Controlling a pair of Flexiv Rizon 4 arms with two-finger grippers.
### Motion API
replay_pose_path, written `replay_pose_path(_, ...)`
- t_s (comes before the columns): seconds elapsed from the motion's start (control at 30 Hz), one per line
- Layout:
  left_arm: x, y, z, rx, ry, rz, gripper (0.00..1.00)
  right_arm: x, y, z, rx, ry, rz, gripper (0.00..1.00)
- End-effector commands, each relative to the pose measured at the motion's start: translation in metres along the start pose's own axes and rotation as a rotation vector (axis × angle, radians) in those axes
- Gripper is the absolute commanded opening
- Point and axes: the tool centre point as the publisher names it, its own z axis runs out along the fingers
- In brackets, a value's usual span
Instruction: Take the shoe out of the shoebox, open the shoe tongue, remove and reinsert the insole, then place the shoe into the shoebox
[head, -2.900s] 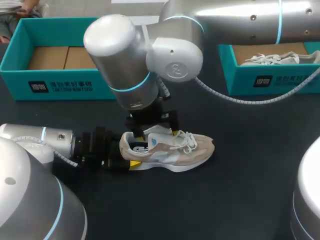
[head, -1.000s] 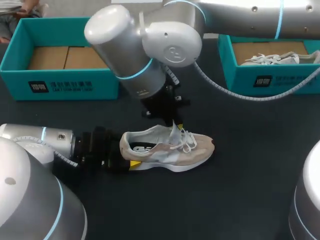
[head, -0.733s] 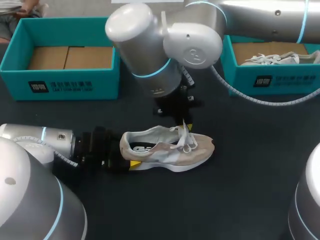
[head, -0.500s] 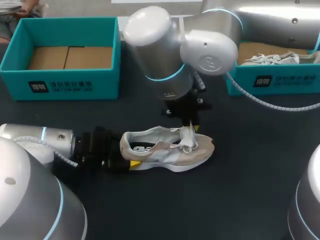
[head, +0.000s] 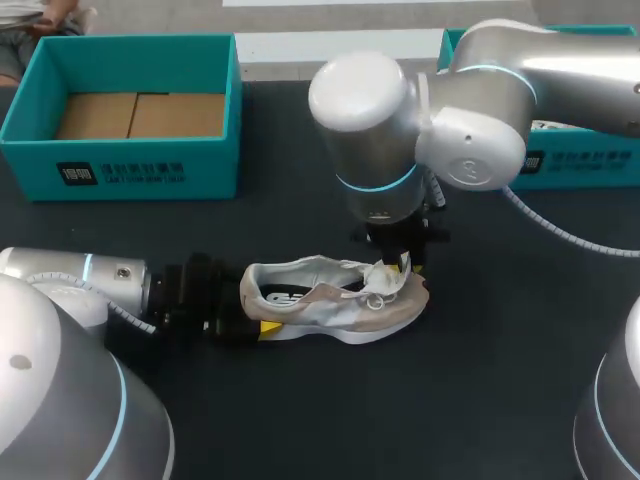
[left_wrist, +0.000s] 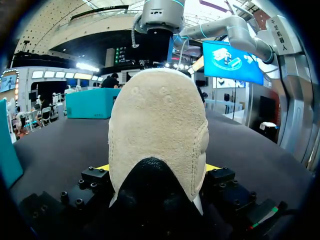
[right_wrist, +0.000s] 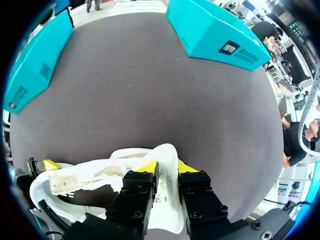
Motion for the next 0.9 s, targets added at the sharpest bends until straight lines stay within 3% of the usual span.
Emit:
replay_pose_path(0.03,0.002,0.004,-0.001,-0.003,0.0,0.0,0.0,-0.003,-0.007,0.017,-0.004,0.079,0.103,0.47)
replay_pose_path(0.07,0.002,0.004,-0.001,-0.003,0.0,0.0,0.0,-0.004,-0.008,0.018,0.0,0.078,0.106,0.78)
replay_pose_path(0.1,0.002,0.004,-0.001,-0.003,0.0,0.0,0.0,-0.005,-0.009,0.02,0.002,0.072,0.109,1.0)
replay_pose_path(0.4,0.002,0.004,-0.001,-0.003,0.0,0.0,0.0,-0.023,-0.014,0.01,0.009,0.033,0.15,1.0)
replay_pose_path(0.7,0.002,0.004,-0.001,-0.003,0.0,0.0,0.0,-0.007,-0.007,-0.044,-0.063,0.172,0.07,1.0)
replay_pose_path(0.9,0.002,0.004,-0.001,-0.003,0.0,0.0,0.0,-0.001,0.003,-0.089,-0.151,0.15,-0.002,1.0)
